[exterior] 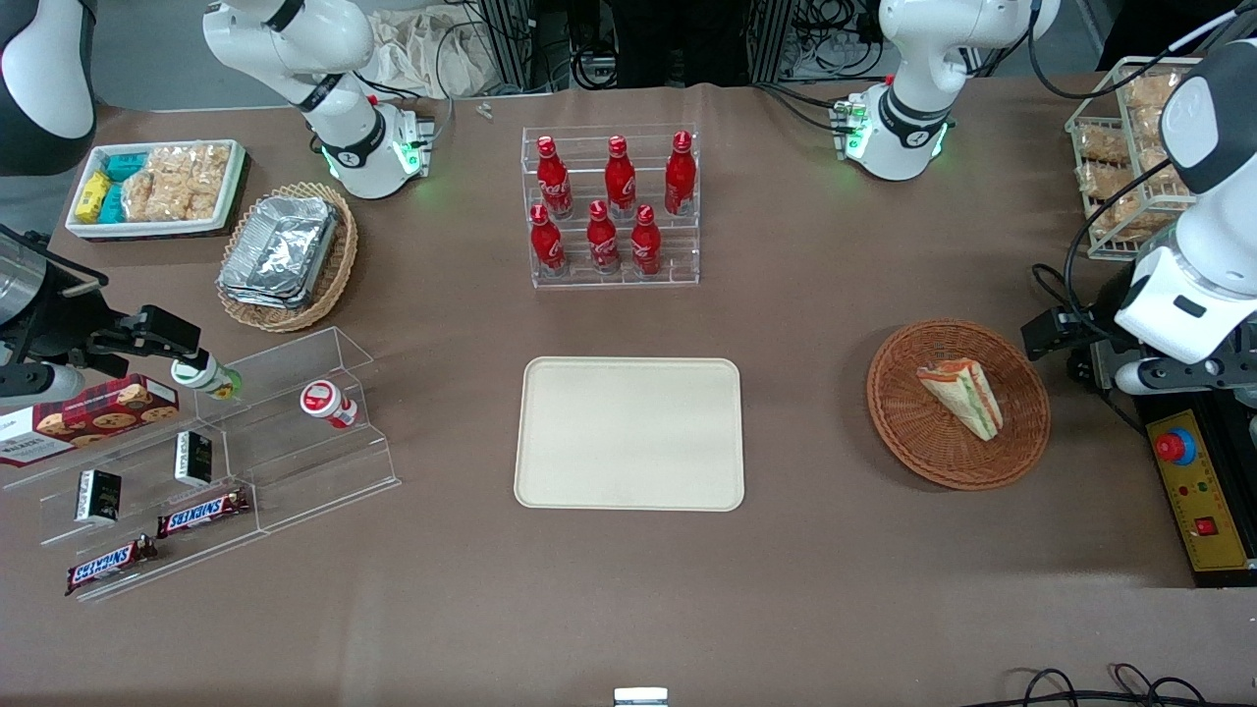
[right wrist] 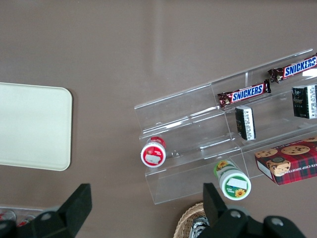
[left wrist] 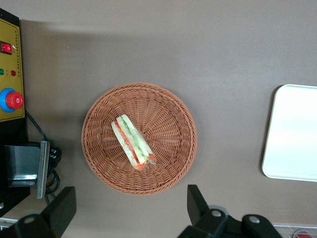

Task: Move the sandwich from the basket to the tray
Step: 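Move the left gripper over the sandwich in the wicker basket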

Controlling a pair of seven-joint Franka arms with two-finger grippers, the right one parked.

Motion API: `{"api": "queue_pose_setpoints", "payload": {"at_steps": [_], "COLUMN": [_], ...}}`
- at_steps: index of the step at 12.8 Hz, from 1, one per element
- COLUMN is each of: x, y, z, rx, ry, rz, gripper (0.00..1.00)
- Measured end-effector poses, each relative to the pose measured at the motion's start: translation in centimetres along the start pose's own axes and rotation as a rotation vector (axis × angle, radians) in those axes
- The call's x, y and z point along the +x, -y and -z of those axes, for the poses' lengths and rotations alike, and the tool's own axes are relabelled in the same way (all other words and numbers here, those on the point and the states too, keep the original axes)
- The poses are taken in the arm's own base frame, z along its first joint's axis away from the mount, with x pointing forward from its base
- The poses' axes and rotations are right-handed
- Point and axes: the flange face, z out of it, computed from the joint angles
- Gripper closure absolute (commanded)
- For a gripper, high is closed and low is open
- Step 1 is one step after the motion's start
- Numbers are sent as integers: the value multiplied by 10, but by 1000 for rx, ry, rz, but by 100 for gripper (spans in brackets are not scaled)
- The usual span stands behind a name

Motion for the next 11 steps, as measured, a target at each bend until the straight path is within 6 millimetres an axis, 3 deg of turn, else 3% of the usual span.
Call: {"api": "queue_pose_setpoints", "payload": {"at_steps": [6,8,11], "x": [-1,-2,-7], "y": [0,1,4], "z": [-6,-20,-41], "rx": [4,9,26], "ry": [28,63,105], "rz": [3,27,223], "gripper": [1,1,1]}}
